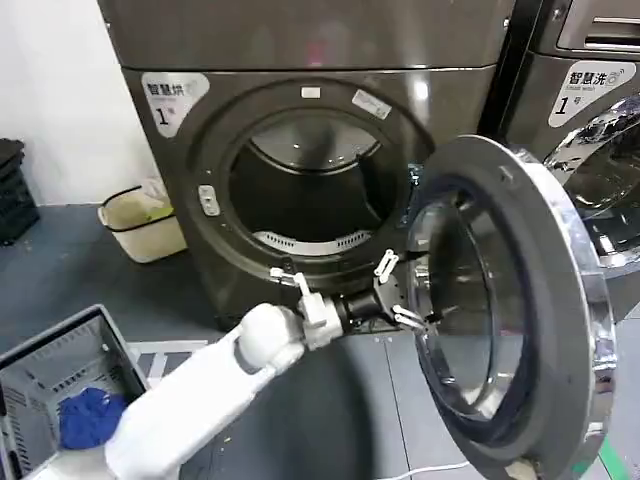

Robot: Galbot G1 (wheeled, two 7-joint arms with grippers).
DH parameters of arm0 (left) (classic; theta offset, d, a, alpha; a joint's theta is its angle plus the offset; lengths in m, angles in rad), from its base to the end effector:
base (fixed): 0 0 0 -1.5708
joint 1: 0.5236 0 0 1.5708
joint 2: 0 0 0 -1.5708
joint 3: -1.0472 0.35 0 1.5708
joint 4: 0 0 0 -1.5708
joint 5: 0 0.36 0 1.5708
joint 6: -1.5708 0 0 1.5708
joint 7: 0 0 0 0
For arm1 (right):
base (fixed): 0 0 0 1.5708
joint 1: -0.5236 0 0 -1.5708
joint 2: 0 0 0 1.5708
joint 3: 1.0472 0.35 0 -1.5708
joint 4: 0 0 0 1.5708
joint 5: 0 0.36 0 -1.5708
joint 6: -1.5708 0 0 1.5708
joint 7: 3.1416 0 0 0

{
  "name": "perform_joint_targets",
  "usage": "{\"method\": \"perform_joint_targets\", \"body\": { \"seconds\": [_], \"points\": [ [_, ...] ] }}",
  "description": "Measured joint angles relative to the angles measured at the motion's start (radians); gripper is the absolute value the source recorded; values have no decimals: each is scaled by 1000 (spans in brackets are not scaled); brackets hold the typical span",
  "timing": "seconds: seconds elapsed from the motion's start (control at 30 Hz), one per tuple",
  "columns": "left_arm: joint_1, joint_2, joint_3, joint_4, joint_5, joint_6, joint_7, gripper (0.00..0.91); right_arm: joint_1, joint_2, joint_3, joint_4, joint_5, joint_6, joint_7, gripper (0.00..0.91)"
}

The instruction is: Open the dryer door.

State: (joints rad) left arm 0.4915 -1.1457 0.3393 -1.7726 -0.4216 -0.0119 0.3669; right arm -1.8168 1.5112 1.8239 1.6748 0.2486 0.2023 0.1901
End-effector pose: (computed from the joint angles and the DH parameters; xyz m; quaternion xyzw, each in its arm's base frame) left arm 0.3866 -0.1295 -0.1879 0.5683 0.8019 0.1025 0.1529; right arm -0.1341 -0.3630 -0.2759 -0.6164 -0.7449 0.2452 0.0710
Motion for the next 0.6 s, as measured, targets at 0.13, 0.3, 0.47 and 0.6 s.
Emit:
{"method": "perform_joint_targets", "body": {
  "seconds": [0.13,0.3,0.47,0.6],
  "points": [
    [-16,-31,6,28,18,1,-30,907,12,32,25,-3,-16,-64,116,907],
    [-35,-82,7,74,22,-1,-53,907,17,60,69,-8,-47,-135,220,907],
    [-52,-119,10,109,21,-1,-57,907,19,88,108,-5,-77,-142,264,907],
    [-71,-151,16,143,29,-1,-66,907,21,98,129,-4,-78,-137,281,907]
  ]
}}
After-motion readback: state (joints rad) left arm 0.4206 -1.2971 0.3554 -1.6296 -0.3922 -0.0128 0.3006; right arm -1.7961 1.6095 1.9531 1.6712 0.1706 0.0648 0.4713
